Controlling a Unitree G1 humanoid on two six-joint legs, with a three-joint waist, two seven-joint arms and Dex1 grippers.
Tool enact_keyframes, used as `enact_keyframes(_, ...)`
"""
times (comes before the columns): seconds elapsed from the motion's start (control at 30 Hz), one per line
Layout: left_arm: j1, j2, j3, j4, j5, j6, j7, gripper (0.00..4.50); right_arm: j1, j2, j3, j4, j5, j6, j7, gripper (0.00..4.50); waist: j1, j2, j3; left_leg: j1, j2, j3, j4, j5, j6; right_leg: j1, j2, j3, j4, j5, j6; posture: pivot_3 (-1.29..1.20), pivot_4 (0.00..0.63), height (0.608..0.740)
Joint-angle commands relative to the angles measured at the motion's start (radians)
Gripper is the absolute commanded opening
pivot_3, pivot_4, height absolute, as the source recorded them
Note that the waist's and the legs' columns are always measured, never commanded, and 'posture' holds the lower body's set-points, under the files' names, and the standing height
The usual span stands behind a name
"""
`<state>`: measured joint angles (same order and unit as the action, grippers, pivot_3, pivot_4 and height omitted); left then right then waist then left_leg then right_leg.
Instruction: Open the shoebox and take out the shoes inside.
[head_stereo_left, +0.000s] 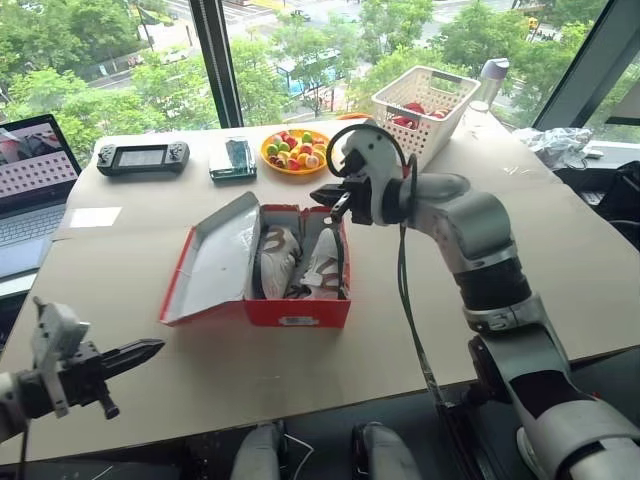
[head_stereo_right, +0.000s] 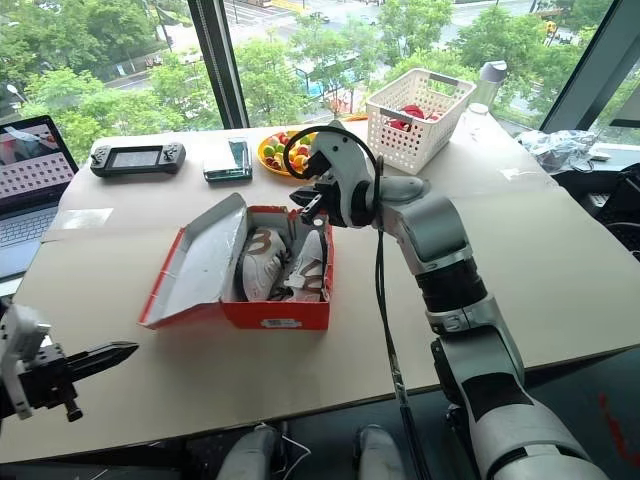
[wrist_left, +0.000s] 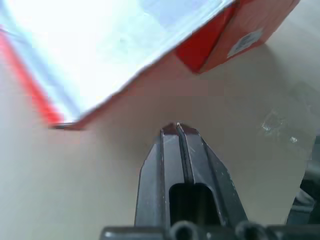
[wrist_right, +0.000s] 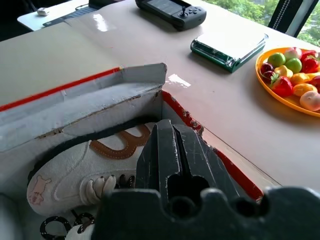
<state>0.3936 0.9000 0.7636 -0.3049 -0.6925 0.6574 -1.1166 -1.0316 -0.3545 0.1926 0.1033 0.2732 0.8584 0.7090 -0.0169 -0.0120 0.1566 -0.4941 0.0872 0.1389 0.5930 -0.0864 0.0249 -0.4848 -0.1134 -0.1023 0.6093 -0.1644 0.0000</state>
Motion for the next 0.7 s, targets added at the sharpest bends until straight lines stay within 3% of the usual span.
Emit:
enact_keyframes(0.03,-0.114,0.14,0.122,0.083,-0.075,0.044,-0.055,0.01,0.037,-0.037,0.004,-0.127,0.014,0.059,0.01,0.04,0.007,-0.001,0.0,-0.001,0.0,0.0,0.0,0.0,0.0,-0.001,0.0,0.0,0.0,0.0,0.0,0.0,0.15,0.74)
enact_keyframes(0.13,-0.259,0.204,0.054,0.155,-0.114,0.042,-0.09,0.01,0.066,-0.049,0.008,-0.161,0.021,0.1,0.008,0.04,0.011,0.002,0.0,-0.007,0.0,0.004,-0.003,0.0,0.0,-0.006,-0.001,0.003,-0.003,0.001,-0.002,0.0,0.15,0.74)
enact_keyframes(0.23,-0.526,0.239,-0.162,0.236,-0.11,0.002,-0.141,0.01,0.081,-0.037,0.031,-0.168,0.018,0.168,-0.015,0.04,0.023,-0.001,-0.002,-0.012,0.0,0.026,-0.018,0.001,-0.001,-0.009,-0.002,0.012,0.007,0.002,-0.005,0.0,0.15,0.74)
enact_keyframes(0.27,-0.648,0.227,-0.261,0.283,-0.088,-0.016,-0.171,0.01,0.08,-0.033,0.035,-0.164,0.019,0.197,-0.021,0.04,0.031,-0.005,-0.004,-0.012,0.0,0.039,-0.03,0.004,-0.007,-0.012,-0.002,0.012,0.024,0.0,-0.014,0.0,0.15,0.74)
enact_keyframes(0.3,-0.73,0.216,-0.327,0.317,-0.07,-0.027,-0.192,0.01,0.078,-0.034,0.036,-0.161,0.02,0.215,-0.022,0.04,0.036,-0.007,-0.003,-0.004,0.0,0.062,-0.043,0.008,-0.012,-0.017,0.0,0.013,0.041,-0.009,-0.035,0.0,0.15,0.74)
enact_keyframes(0.33,-0.817,0.195,-0.405,0.374,-0.034,-0.051,-0.226,0.01,0.073,-0.033,0.038,-0.151,0.018,0.229,-0.026,0.04,0.044,-0.008,-0.001,0.004,-0.002,0.072,-0.048,0.009,-0.015,-0.027,-0.005,0.018,0.037,-0.013,-0.033,0.0,0.15,0.74)
enact_keyframes(0.37,-0.871,0.182,-0.455,0.416,-0.008,-0.067,-0.25,0.01,0.07,-0.034,0.037,-0.145,0.016,0.236,-0.028,0.04,0.043,-0.004,0.001,0.006,-0.003,0.056,-0.039,0.005,-0.023,-0.026,-0.013,0.018,0.033,-0.014,-0.032,0.0,0.15,0.74)
enact_keyframes(0.4,-0.922,0.159,-0.522,0.476,0.046,-0.114,-0.284,0.01,0.063,-0.034,0.039,-0.133,0.008,0.241,-0.035,0.04,0.039,-0.002,0.002,0.006,-0.009,0.025,-0.029,-0.001,-0.031,-0.012,-0.015,0.008,0.031,-0.013,-0.033,0.0,0.15,0.74)
enact_keyframes(0.5,-1.03,0.099,-0.648,0.622,0.143,-0.203,-0.36,0.01,0.048,-0.052,0.064,-0.12,-0.016,0.248,-0.045,0.04,0.026,0.013,0.003,0.008,-0.017,-0.031,0.006,-0.007,-0.021,0.021,-0.014,-0.032,0.026,-0.012,-0.03,0.0,0.15,0.74)
enact_keyframes(0.53,-1.056,0.084,-0.672,0.665,0.168,-0.23,-0.381,0.01,0.045,-0.056,0.07,-0.121,-0.019,0.254,-0.047,0.04,0.017,0.015,0.003,0.007,-0.018,-0.044,0.013,-0.008,-0.019,0.029,-0.005,-0.049,0.016,-0.01,-0.026,0.0,0.15,0.74)
enact_keyframes(0.6,-1.096,0.062,-0.704,0.729,0.208,-0.275,-0.411,0.01,0.045,-0.062,0.075,-0.128,-0.022,0.267,-0.051,0.04,0.003,0.013,0.003,-0.002,-0.018,-0.054,0.014,-0.008,-0.018,0.026,0.003,-0.053,-0.001,-0.007,-0.021,0.0,0.15,0.74)
enact_keyframes(0.7,-1.144,0.032,-0.731,0.799,0.247,-0.328,-0.435,0.0,0.051,-0.071,0.081,-0.152,-0.033,0.287,-0.069,0.75,-0.004,0.008,0.005,-0.002,-0.022,-0.053,0.03,-0.003,-0.002,0.027,0.002,-0.045,0.004,-0.002,-0.013,0.0,0.15,0.74)
